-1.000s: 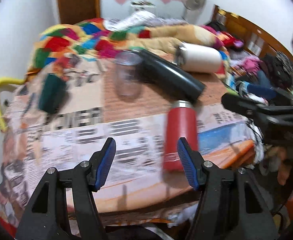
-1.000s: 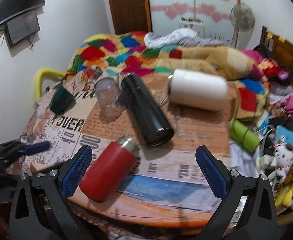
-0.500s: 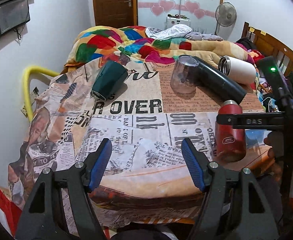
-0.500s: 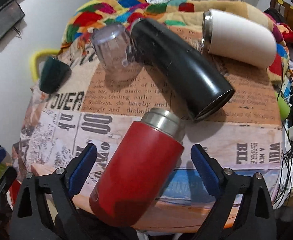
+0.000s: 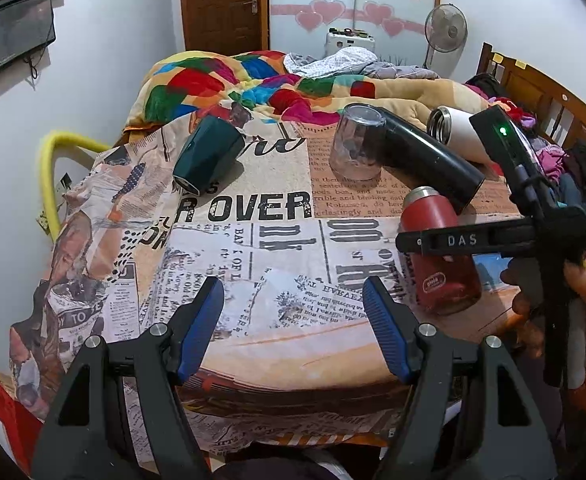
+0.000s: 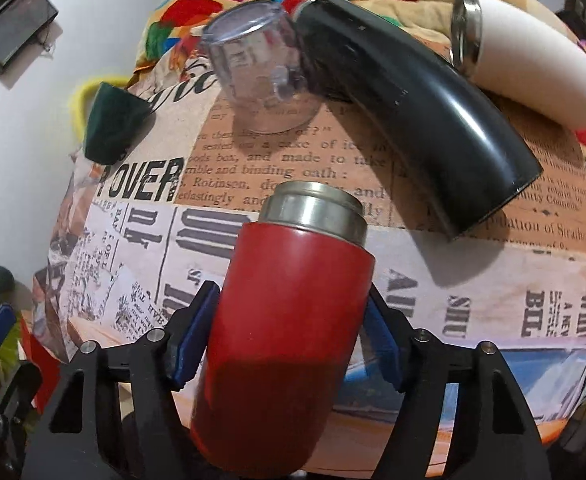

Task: Flip cup upright

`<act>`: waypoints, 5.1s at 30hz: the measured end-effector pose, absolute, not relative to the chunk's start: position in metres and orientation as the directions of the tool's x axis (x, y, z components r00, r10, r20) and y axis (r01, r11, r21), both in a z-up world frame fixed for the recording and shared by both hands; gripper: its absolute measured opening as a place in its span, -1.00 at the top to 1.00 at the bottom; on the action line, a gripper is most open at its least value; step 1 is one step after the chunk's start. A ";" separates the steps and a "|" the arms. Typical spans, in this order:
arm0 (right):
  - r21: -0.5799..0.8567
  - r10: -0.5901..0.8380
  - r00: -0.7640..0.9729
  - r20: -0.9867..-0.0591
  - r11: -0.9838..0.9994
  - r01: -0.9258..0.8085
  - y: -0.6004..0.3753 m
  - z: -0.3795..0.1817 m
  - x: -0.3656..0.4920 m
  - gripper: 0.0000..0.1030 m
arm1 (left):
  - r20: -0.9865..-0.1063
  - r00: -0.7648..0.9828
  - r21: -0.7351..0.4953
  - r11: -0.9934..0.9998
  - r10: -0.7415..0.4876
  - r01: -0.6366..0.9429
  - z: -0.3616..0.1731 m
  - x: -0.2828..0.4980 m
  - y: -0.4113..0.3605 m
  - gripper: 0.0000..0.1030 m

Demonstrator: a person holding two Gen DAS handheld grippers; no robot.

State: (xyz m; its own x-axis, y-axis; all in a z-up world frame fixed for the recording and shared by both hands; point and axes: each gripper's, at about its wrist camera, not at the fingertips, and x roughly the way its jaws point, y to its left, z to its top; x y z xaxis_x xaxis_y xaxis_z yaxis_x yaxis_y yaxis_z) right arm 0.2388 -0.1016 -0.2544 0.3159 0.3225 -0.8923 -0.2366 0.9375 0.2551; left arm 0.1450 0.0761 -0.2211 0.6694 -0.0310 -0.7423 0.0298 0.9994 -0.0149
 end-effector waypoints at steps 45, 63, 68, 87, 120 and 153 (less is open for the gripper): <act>0.061 0.271 0.485 -0.831 0.912 -0.405 -0.080 -0.202 0.227 -0.35 | -0.756 0.654 -0.064 0.998 -0.041 -0.011 -0.215 0.164 0.078 -0.59; 0.100 0.411 0.783 -0.467 0.904 -0.415 -0.147 -0.041 0.114 -0.35 | -0.454 0.887 -0.081 0.995 -0.086 0.055 -0.068 0.089 0.048 -0.59; 0.088 0.430 0.850 -0.304 0.901 -0.425 -0.159 -0.003 0.069 -0.35 | -0.292 0.953 -0.064 0.996 -0.078 0.062 -0.022 0.047 0.034 -0.67; 0.049 0.362 0.921 -0.146 0.932 -0.359 -0.169 0.002 0.020 -1.00 | -0.138 0.990 -0.033 0.999 0.031 -0.035 -0.006 -0.014 0.008 -0.99; 0.049 0.375 0.908 -0.185 0.927 -0.373 -0.178 -0.004 0.004 -1.00 | -0.166 0.985 -0.036 0.998 0.048 -0.054 -0.013 -0.018 0.005 -1.00; 0.045 0.371 0.907 -0.200 0.928 -0.369 -0.181 -0.010 0.004 -1.00 | -0.182 0.982 -0.067 0.996 0.044 -0.057 -0.017 -0.014 0.007 -1.00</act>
